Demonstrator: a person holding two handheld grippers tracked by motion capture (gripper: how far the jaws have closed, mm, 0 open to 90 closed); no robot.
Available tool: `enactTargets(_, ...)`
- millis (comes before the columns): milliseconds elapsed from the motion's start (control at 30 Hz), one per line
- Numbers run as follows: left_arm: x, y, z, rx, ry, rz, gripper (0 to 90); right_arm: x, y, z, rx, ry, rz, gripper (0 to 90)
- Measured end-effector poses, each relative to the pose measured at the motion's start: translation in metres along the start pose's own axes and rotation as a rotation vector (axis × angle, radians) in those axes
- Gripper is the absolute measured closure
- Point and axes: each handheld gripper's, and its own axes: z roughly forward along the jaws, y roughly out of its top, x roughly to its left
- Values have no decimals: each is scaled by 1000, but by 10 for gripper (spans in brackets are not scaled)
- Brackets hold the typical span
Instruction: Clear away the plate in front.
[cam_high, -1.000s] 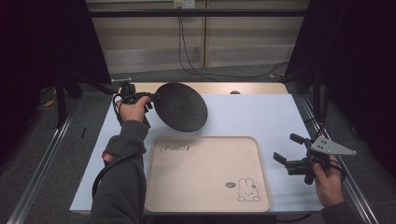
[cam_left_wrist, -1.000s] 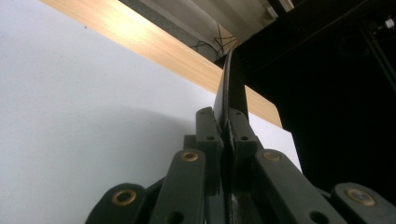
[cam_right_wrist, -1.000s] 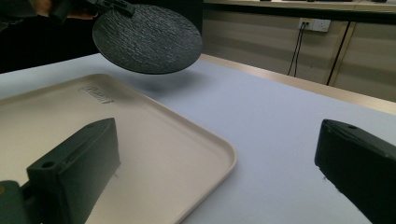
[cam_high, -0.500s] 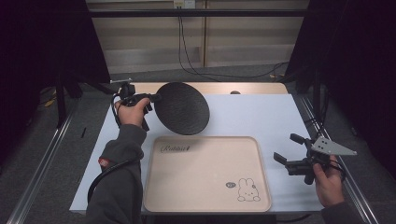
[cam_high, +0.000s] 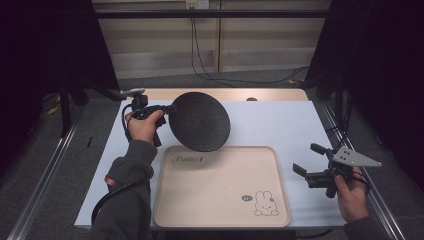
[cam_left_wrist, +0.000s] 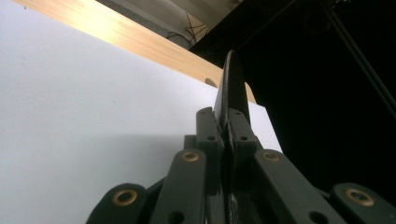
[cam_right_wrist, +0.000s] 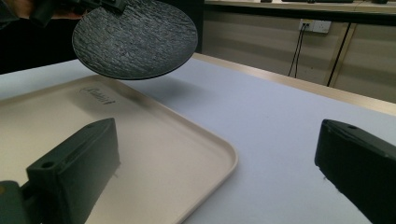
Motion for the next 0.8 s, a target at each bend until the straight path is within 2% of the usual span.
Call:
enactTargets(167, -3, -5, -2, -2, -9, 25, 866, 0, 0, -1, -10, -9, 5, 0)
enactTargets(433, -7, -14, -5, 14, -48, 34, 867, 0, 0, 0, -7, -2, 1, 0)
enactTargets(633, -8, -19, -6, 21, -63, 32, 866, 0, 0, 0, -9, -2, 2, 0)
enactTargets(800, -10, -26, -6, 44, -74, 46, 866, 0, 0, 0, -14, -13, 9, 0)
